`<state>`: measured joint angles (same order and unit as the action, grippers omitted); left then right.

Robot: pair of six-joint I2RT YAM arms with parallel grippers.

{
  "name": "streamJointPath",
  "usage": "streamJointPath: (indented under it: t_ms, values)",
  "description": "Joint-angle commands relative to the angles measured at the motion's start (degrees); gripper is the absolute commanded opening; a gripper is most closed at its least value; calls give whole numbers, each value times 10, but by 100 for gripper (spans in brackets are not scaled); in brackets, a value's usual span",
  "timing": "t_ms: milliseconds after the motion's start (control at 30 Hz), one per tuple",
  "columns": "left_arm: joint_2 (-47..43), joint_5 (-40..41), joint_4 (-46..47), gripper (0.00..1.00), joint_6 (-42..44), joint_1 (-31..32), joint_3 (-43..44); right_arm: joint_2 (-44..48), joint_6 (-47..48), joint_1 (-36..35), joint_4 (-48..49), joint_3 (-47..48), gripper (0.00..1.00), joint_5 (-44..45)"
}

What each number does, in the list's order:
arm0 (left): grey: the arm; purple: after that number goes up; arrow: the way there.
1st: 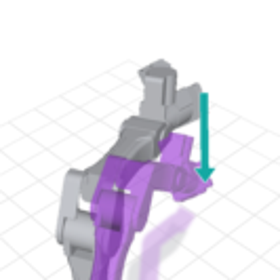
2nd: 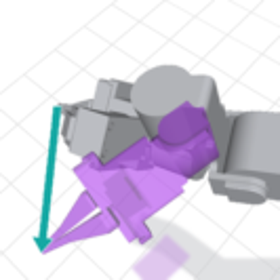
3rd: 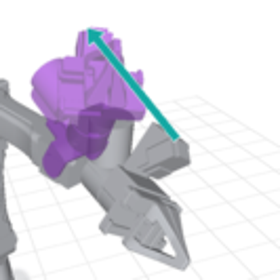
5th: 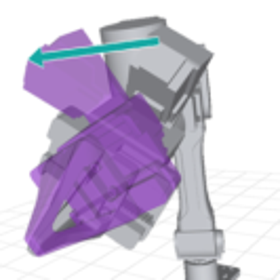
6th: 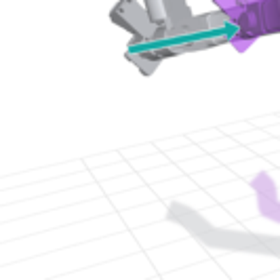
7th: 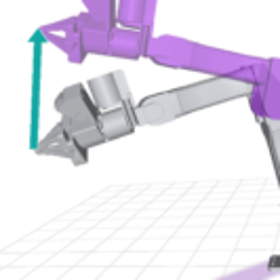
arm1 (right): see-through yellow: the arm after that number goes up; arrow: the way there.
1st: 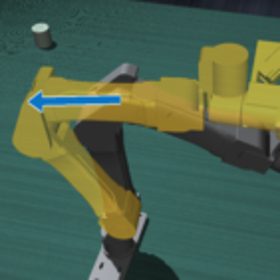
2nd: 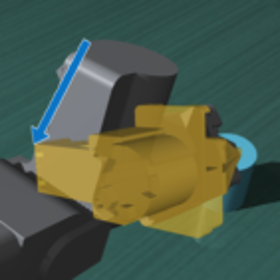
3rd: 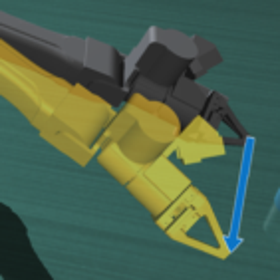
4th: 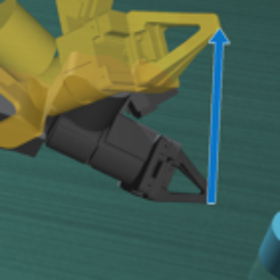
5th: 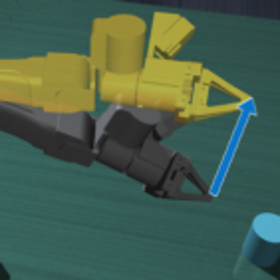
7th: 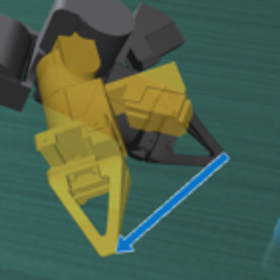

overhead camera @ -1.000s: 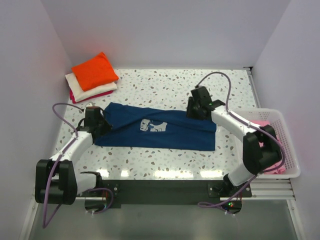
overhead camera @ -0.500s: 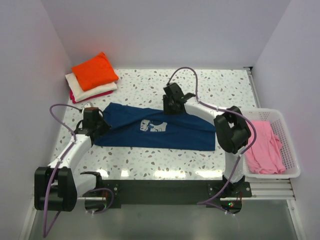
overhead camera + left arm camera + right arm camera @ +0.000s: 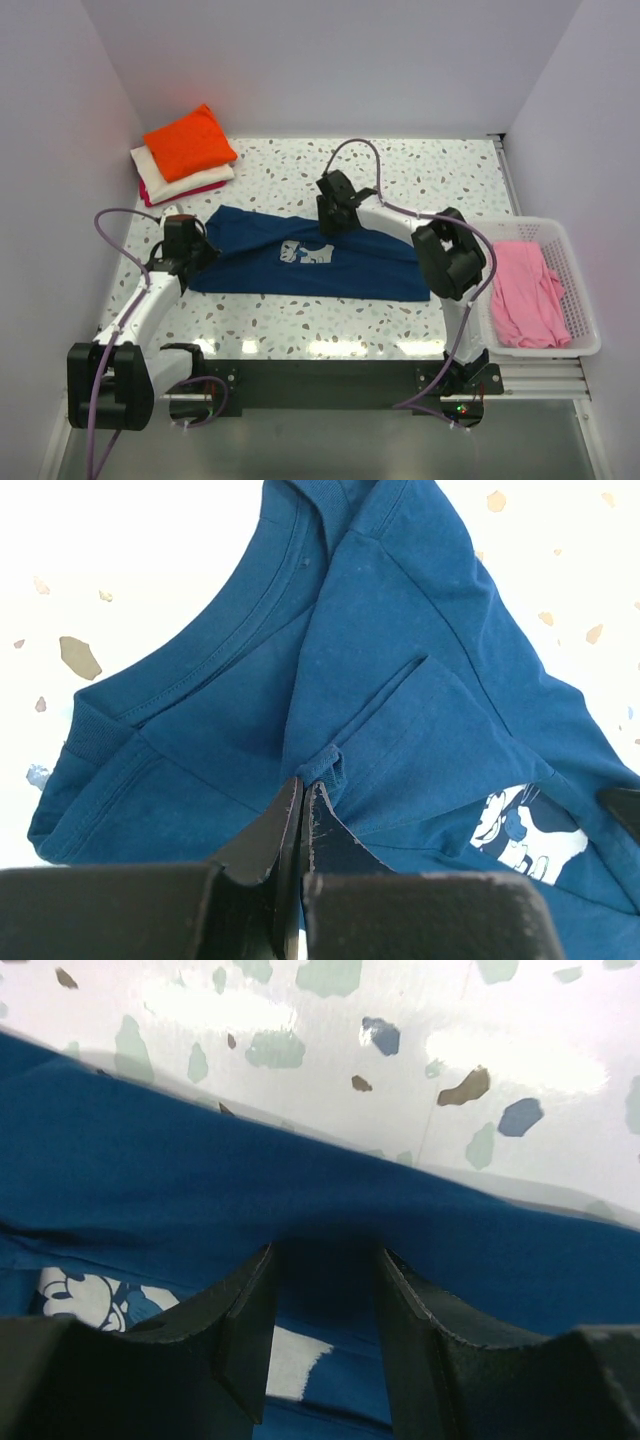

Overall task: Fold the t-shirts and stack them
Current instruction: Fold the tshirt

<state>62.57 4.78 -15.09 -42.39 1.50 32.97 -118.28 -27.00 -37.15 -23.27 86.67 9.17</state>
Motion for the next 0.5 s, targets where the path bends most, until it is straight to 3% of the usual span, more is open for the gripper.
streamJointPath:
  t_ms: [0, 300, 467]
  values:
    - [-9, 9, 14, 0, 7, -6, -8, -11, 8, -11, -7, 20, 45, -5]
    - [2, -6, 30, 0, 5, -7, -25, 56, 4, -32, 1, -49, 42, 0]
    - [5, -23, 52, 6, 1, -7, -40, 92, 1, -38, 15, -100, 41, -13]
